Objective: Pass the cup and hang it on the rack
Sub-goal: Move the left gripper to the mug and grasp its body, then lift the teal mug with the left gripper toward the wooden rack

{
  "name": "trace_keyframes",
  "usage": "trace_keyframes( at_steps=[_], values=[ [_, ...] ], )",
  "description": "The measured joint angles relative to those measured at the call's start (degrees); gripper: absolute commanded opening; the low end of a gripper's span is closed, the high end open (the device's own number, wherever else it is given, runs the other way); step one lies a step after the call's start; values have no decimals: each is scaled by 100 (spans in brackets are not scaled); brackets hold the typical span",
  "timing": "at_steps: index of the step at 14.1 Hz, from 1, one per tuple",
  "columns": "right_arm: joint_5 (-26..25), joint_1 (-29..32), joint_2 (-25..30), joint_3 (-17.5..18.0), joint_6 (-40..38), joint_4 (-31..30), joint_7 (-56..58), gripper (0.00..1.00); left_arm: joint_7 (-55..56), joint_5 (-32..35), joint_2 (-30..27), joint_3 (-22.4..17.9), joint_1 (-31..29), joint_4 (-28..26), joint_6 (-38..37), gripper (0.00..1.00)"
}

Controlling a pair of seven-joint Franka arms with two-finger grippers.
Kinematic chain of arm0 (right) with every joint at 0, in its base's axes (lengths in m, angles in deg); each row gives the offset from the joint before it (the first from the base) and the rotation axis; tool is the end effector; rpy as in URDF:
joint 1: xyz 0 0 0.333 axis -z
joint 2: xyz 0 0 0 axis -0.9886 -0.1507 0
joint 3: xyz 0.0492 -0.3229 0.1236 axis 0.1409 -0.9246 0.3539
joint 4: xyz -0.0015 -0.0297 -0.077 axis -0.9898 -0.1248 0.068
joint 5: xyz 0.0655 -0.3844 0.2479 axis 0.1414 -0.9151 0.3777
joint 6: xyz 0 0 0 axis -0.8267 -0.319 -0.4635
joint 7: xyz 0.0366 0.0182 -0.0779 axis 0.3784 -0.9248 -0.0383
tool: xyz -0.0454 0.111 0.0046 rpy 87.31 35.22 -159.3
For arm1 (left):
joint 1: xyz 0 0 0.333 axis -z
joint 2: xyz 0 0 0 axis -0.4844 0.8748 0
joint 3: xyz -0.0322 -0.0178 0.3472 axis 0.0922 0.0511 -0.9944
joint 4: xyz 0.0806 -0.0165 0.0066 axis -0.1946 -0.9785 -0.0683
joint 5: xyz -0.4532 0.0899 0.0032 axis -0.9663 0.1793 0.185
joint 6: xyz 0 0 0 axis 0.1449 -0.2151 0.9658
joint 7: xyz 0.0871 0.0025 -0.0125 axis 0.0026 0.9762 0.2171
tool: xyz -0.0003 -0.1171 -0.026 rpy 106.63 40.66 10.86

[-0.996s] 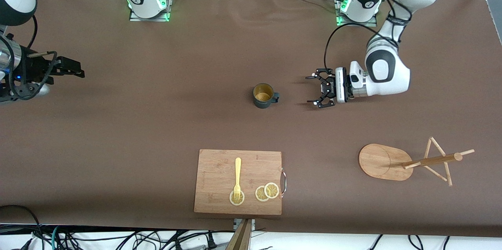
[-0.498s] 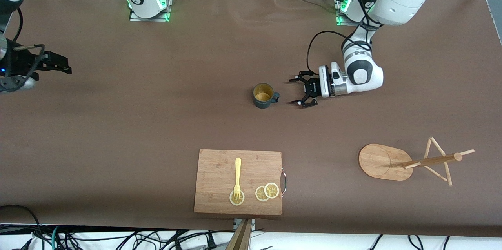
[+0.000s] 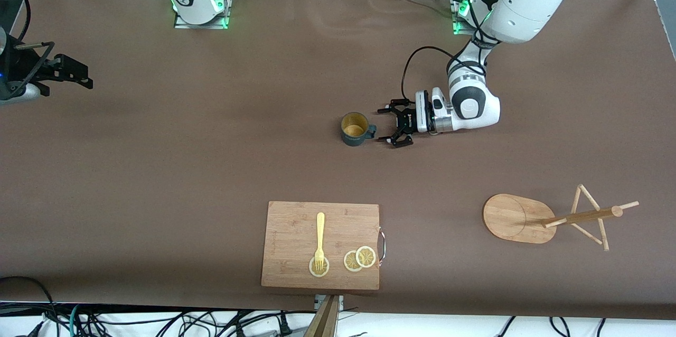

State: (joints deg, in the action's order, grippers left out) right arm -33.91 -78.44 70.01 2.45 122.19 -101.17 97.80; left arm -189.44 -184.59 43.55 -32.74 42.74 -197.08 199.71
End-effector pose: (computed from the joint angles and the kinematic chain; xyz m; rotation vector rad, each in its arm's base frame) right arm 0.6163 -0.0492 0.5674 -3.1058 -0.2926 0.1186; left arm 0.5105 -0.2669 0.0429 1.5441 -1.4089 0.9841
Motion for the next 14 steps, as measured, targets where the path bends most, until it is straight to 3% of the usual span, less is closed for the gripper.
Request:
trace_keyframes(
  at_steps=[11, 14],
  values=[
    [0, -209, -60, -88, -27, 13, 7, 100, -18, -221, 270, 1, 243, 361, 164, 99],
    [0, -229, -68, -87, -35, 14, 9, 100, -49, -221, 282, 1, 255, 389, 192, 80]
  ],
)
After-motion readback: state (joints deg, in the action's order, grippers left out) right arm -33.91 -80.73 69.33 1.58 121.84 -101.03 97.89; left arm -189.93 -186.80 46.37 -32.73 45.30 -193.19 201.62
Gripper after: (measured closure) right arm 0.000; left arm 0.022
